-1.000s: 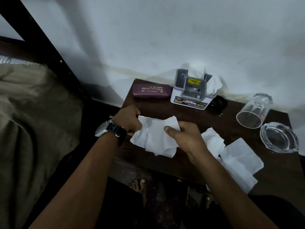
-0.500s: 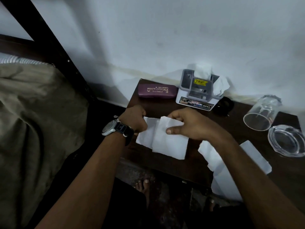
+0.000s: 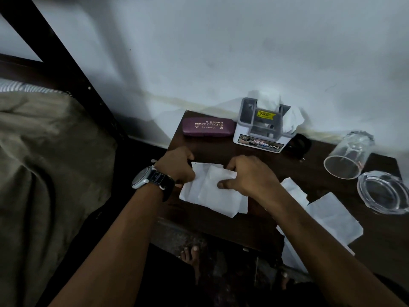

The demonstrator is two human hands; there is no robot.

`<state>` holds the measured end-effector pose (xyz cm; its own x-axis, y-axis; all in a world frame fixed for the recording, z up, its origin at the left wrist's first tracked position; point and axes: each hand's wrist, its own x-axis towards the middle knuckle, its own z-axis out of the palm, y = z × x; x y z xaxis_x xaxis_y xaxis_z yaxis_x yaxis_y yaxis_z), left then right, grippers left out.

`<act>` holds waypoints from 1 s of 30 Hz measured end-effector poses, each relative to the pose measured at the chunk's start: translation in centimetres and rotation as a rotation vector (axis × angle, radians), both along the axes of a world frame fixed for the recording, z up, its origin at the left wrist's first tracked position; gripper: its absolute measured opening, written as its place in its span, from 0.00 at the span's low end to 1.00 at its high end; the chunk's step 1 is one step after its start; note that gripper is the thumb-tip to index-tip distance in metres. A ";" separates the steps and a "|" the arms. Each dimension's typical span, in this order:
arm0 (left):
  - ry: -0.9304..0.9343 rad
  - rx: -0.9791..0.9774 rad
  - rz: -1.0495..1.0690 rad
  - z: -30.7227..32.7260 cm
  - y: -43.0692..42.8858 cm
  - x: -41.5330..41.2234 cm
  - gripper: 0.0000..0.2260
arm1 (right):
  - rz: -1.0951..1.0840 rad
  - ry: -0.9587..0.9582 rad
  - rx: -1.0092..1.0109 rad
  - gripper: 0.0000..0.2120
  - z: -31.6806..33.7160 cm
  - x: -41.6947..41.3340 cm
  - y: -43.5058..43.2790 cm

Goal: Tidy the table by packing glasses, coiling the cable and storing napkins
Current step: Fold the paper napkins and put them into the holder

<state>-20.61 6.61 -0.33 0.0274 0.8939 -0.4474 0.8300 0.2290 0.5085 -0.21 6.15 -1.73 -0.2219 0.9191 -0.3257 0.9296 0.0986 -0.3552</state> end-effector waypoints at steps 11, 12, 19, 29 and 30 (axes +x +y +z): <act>-0.136 -0.012 0.027 0.3 0.5 -0.3 0.10 | 0.021 0.373 -0.209 0.06 2.1 2.5 0.8; -0.186 -0.034 0.055 0.1 0.7 -0.3 0.08 | 0.051 0.419 -0.230 0.05 2.3 2.6 0.9; -0.407 -0.159 0.198 -1.7 1.7 -0.3 0.06 | 0.128 0.576 -0.216 0.05 1.7 0.7 1.2; -0.466 -0.156 0.084 -0.6 1.1 -0.2 0.18 | -0.049 0.520 -0.013 0.07 -0.9 -0.8 2.2; -0.462 -0.157 0.061 -0.5 1.1 -0.3 0.19 | -0.050 0.524 -0.017 0.08 -1.0 -0.9 2.1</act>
